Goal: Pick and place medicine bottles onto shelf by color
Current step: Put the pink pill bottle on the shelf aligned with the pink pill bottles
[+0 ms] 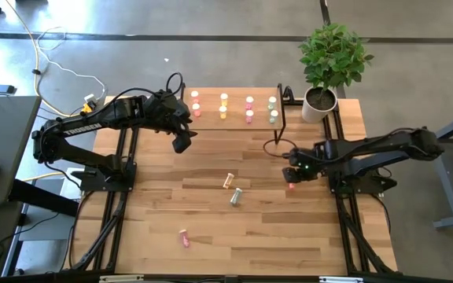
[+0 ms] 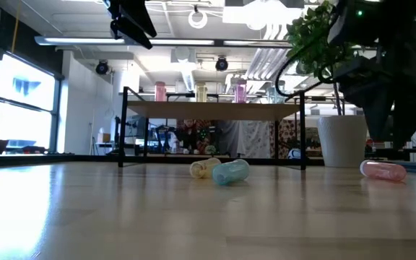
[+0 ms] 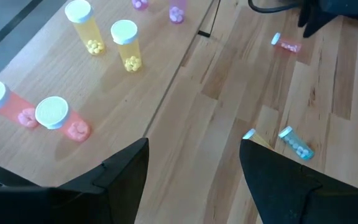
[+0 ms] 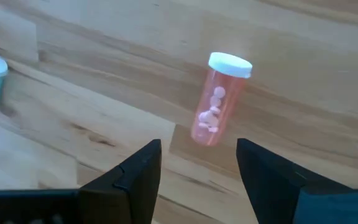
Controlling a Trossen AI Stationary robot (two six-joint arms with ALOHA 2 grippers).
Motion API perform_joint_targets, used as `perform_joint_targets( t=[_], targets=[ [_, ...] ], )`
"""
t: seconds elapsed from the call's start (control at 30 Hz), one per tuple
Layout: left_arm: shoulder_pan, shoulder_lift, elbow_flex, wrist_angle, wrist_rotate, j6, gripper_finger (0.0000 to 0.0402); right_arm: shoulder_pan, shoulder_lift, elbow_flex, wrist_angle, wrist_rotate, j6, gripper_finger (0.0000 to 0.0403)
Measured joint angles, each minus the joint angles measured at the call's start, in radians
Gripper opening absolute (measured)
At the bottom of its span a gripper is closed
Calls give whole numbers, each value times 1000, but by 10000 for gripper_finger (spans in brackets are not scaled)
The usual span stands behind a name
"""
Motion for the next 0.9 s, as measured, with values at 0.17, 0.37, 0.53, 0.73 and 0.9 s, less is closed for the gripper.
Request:
perform_joint_targets(
  t=[0.17, 0.37, 0.53, 0.73, 0.9],
  targets=[
    [0, 0, 0, 0, 0, 0, 243, 15, 0, -65, 80, 18, 48, 200],
    [0, 0, 0, 0, 0, 0, 243, 15, 0, -113, 119, 34, 52, 200],
    [0, 0, 0, 0, 0, 0, 243, 13, 23, -140, 191, 33, 61, 199],
    [0, 0, 0, 1, 0, 0, 243, 13, 105, -137, 211, 2, 55, 199],
    [0, 0, 0, 1, -1, 0, 243, 13, 133, -135, 222, -8, 48, 184]
  ],
)
